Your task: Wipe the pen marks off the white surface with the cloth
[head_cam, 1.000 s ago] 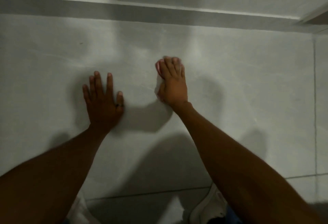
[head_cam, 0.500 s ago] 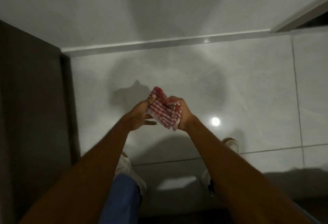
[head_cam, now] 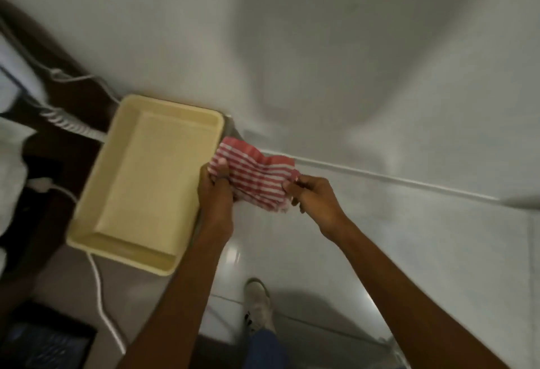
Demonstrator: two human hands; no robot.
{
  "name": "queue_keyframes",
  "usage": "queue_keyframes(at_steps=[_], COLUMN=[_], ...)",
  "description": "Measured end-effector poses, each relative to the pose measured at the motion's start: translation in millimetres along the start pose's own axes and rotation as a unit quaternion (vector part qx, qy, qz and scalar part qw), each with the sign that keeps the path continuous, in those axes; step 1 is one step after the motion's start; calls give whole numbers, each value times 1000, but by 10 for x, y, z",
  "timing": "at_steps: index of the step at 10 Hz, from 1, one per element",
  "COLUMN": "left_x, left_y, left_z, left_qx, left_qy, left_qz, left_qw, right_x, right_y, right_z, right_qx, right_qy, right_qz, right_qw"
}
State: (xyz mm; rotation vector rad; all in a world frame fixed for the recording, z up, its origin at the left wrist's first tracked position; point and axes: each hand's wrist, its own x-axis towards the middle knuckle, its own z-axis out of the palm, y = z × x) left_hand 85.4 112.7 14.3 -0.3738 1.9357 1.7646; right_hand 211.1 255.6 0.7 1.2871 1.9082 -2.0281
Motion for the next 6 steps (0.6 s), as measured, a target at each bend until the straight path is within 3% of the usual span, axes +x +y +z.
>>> queue_keyframes(at_steps=[1, 2, 3, 4, 5, 6], left_x=[633, 1299, 1806, 1963, 1589, 771], left_y=[406, 538, 537, 480, 599, 948], left_z=[-503, -838, -977, -1067, -1053, -910], left_qx=[12, 65, 112, 233, 379, 446], left_qy=[41, 24, 9, -2, -30, -66], left_qz=[-6, -15, -32, -65, 23, 217], left_qw=[999, 997, 993, 970, 925, 866], right_x=[471, 945, 1265, 1303, 852, 84], right_y=[-535, -867, -982, -1012, -1125, -1331], right_z=[850, 1515, 1888, 1971, 1761, 1274], right_qx=[-57, -83, -144, -201, -252, -364], right_qy=[36, 63, 73, 91, 115, 165], right_qz=[-31, -29, -37, -30, -60, -189], right_qw=[997, 994, 986, 975, 959, 897])
